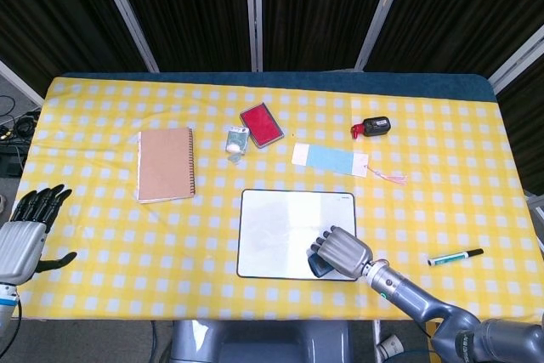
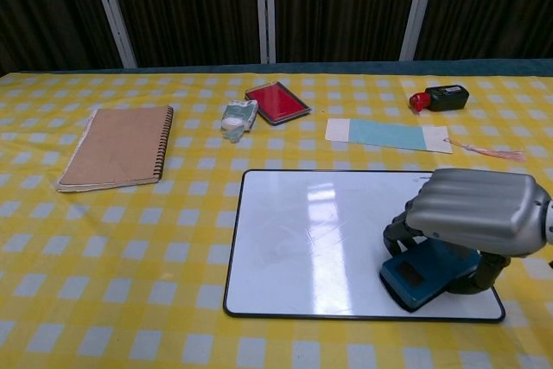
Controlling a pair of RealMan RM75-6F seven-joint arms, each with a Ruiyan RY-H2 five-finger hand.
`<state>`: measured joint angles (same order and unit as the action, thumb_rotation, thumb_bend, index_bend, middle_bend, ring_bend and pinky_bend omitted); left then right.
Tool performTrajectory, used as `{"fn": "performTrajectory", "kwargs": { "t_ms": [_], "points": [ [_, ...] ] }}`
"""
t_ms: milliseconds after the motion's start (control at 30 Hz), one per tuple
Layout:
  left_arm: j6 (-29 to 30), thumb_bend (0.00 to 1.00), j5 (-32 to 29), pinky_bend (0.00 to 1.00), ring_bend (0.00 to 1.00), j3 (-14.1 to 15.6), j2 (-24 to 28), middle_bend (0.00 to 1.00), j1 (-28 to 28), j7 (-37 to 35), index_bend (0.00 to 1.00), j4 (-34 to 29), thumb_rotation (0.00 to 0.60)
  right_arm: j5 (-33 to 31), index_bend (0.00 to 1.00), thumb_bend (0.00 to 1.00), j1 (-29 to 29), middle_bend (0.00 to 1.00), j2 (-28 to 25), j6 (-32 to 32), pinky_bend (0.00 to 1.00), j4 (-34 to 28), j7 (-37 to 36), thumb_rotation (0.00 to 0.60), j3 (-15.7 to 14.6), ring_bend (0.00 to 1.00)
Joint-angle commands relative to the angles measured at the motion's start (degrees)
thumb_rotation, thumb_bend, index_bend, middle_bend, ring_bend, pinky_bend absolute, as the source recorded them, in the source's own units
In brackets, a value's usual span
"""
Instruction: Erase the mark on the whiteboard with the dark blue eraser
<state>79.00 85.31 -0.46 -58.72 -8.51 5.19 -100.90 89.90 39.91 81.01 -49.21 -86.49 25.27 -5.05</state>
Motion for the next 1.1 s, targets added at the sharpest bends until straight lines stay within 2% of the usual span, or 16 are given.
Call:
{"fn": "performTrajectory", "kwargs": {
  "t_ms": [33, 267, 467, 700, 933, 1100],
  "points": [
    [-0.10, 0.00, -0.09, 0.00, 0.00, 0.00, 0.01, 0.00, -0.02, -0.05, 0.00, 0.04, 0.600, -1.61, 0.57, 0.69, 0.46, 0.58, 1.31, 0.19, 0.51, 3.09, 0.14, 0.600, 1.90, 0.47],
    [0.03, 0.00, -0.19, 0.00, 0.00, -0.05, 0.00, 0.00, 0.03, -0.12, 0.00, 0.07, 0.600, -5.68, 0.57, 0.69, 1.12, 0.58, 4.24, 0.96, 0.51, 8.94, 0.45, 0.600, 5.15, 0.47],
    [-0.05, 0.00, -0.20, 0.00, 0.00, 0.03, -0.12, 0.00, 0.04, 0.11, 0.00, 0.11, 0.600, -8.83, 0.57, 0.69, 1.94, 0.58, 6.25, 1.12, 0.51, 11.50, 1.35, 0.600, 7.84, 0.47],
    [0.36, 0.00, -0.43, 0.00, 0.00, -0.07, -0.01, 0.00, 0.28, -0.10, 0.00, 0.08, 0.600, -10.56, 0.57, 0.69, 2.38, 0.58, 5.28, -0.81, 0.51, 9.92, 1.20, 0.600, 10.57, 0.47],
    [0.67, 0.00, -0.32, 0.00, 0.00, -0.04, 0.19, 0.00, 0.48, -0.50, 0.00, -0.03, 0.600, -10.83, 0.56, 0.69, 1.09, 0.57, 0.26, -2.65, 0.51, 7.70, -1.34, 0.600, 10.83, 0.47],
    [0.85, 0.00, -0.37, 0.00, 0.00, -0.15, 0.45, 0.00, 0.57, -1.13, 0.00, -0.12, 0.600, -11.81, 0.56, 0.69, -1.15, 0.57, -1.04, -2.71, 0.51, 11.20, -4.97, 0.600, 9.15, 0.47]
  ]
}}
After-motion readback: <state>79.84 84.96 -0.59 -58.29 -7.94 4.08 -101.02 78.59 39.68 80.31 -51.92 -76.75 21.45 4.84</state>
